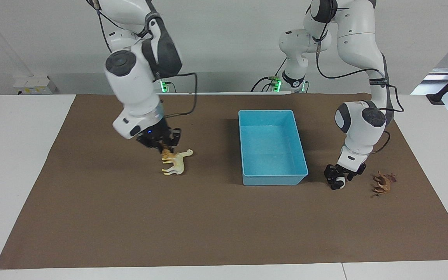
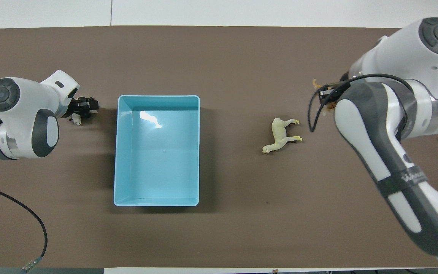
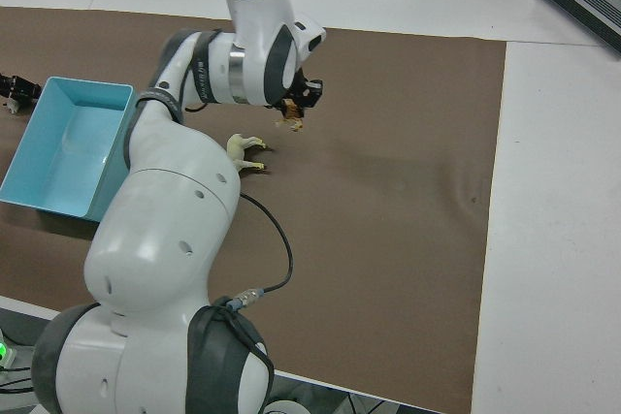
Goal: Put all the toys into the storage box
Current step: 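Grasp the panda with the left gripper while the right gripper grasps the tiger, then carry the tan tiger into the blue box and open the right gripper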
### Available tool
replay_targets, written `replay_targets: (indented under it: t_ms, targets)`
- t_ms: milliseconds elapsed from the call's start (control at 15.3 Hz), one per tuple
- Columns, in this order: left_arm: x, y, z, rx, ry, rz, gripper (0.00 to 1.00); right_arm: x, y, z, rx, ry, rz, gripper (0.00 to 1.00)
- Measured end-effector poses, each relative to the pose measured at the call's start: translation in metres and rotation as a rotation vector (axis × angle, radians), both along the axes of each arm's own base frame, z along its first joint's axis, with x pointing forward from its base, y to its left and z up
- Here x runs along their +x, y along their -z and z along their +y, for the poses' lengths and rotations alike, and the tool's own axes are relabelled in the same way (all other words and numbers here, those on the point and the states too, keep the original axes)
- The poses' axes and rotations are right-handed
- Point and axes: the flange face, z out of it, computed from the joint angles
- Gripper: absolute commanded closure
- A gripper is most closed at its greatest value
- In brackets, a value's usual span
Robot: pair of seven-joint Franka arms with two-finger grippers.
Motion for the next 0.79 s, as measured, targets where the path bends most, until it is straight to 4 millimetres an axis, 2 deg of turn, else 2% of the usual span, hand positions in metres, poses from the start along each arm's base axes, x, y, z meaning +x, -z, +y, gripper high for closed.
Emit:
replay_targets:
  t_ms: [131, 327, 458, 589, 654, 720, 785]
  targets:
    - [0.0, -0.001, 0.0, 0.0, 0.0, -0.002, 1.0, -0.024, -0.017, 0.084, 0.048, 0.118, -0.004, 1.0]
    - [0.002, -0.006, 0.003, 0.003, -0.007, 0.014, 1.0, -0.062, -0.024, 0.189, 0.146, 0.227, -0.051, 1.0]
    - [0.006, -0.015, 0.004, 0.005, -0.01, 0.03, 1.0, -0.087, -0.015, 0.236, 0.191, 0.25, -0.061, 1.0]
    - [0.016, -0.039, 0.005, 0.008, -0.013, 0.033, 1.0, -0.103, 0.01, 0.269, 0.191, 0.245, -0.059, 1.0]
    - [0.021, -0.055, 0.005, 0.009, -0.015, 0.033, 1.0, -0.104, 0.027, 0.276, 0.182, 0.244, -0.062, 0.87]
    - [0.024, -0.07, 0.005, 0.011, -0.017, 0.032, 1.0, -0.101, 0.044, 0.28, 0.18, 0.253, -0.063, 0.06]
    - [0.027, -0.088, 0.005, 0.012, -0.018, 0.033, 1.0, -0.098, 0.058, 0.281, 0.179, 0.283, -0.056, 0.0]
